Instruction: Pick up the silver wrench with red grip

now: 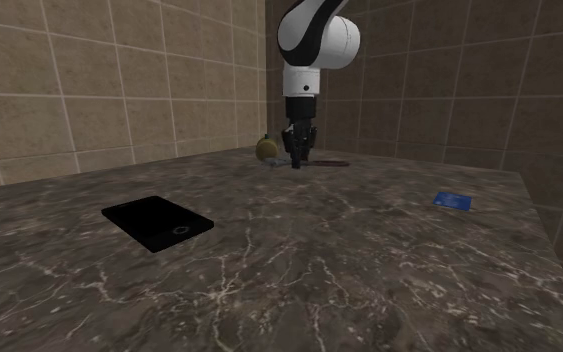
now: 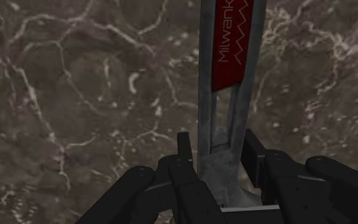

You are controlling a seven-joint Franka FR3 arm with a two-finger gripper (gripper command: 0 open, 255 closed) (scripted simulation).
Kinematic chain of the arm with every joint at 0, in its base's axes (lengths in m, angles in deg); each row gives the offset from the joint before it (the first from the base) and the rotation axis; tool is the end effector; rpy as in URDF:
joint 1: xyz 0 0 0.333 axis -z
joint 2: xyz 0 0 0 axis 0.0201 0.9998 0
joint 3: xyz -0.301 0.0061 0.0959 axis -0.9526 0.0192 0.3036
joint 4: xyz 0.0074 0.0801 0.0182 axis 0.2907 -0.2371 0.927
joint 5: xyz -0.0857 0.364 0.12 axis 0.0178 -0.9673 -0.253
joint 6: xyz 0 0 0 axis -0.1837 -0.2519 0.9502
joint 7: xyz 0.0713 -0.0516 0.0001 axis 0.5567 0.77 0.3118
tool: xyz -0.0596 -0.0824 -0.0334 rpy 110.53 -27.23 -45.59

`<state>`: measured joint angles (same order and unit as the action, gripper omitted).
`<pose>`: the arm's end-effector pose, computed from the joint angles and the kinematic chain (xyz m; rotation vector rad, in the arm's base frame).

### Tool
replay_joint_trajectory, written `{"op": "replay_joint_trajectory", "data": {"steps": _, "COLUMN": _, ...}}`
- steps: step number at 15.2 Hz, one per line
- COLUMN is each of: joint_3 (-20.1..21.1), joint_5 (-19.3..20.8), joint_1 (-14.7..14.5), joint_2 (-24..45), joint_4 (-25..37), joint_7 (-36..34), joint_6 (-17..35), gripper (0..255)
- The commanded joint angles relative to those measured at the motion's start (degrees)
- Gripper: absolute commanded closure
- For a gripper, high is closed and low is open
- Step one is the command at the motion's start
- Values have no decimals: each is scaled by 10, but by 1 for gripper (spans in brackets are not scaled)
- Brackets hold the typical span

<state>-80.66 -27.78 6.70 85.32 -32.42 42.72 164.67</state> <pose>0.5777 -0.1202 0.3385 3.1288 0.0559 0.0013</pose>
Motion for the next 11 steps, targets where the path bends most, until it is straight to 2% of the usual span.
{"op": "replay_joint_trajectory", "data": {"steps": 1, "joint_3": 0, "joint_5": 1, "joint_1": 0, "joint_2": -8, "joint_4": 5, "joint_7": -1, "joint_6": -13, "gripper": 255}}
{"op": "replay_joint_trajectory", "data": {"steps": 11, "joint_3": -1, "joint_5": 3, "joint_1": -1, "joint_2": -40, "joint_4": 37, "joint_7": -2, "joint_6": -77, "gripper": 255}}
